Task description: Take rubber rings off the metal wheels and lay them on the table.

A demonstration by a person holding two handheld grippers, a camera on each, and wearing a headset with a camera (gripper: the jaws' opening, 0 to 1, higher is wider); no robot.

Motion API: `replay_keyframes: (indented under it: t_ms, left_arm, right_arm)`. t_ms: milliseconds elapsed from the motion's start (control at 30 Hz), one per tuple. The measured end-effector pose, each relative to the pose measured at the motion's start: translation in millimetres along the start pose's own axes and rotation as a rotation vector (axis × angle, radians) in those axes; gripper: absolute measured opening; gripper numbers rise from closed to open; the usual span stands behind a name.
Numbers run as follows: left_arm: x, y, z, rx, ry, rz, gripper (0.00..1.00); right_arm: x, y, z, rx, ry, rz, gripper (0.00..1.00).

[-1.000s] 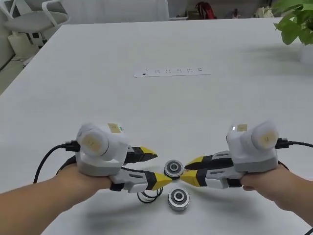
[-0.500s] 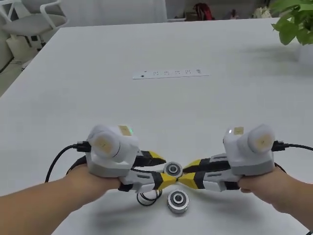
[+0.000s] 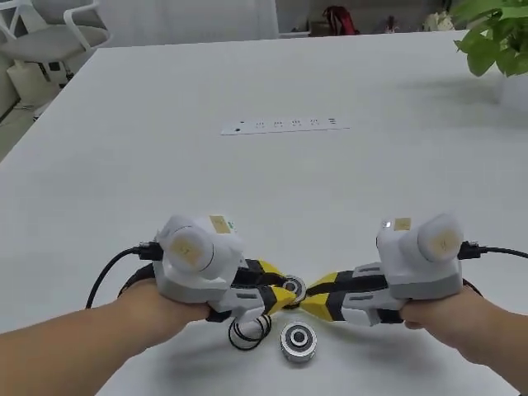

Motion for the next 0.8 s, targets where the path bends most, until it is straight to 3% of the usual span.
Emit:
replay_keyframes:
  t_ms: [433,567,800]
  left_arm:
    - [-1.1,-1.1,1.5,0.017,0.023,-0.020,0.13]
    - [-1.0,-1.4,1.7,0.017,0.017,-0.023,0.13]
    - [-1.6,-1.9,1.7,0.021,0.023,-0.025,0.13]
  right_arm:
    - [-0.8,1.8,1.8,0.006,-0.030,-0.002,0.06]
    - [0.9,2.8,0.9,0.017,-0.029,0.018,0.11]
    - [-2.5,1.0,-1.4,0.023,0.006,0.007,0.18]
Point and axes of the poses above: the centre of the closed fingertips' face, and the gripper's own axes: y roughly backward along the fingers, x roughly to its right, z roughly out of its underside, the point moved 8 cm from there along y, roughly backward along the fingers, and after that the axes turned 4 degrees about z, right-handed, at the moved point
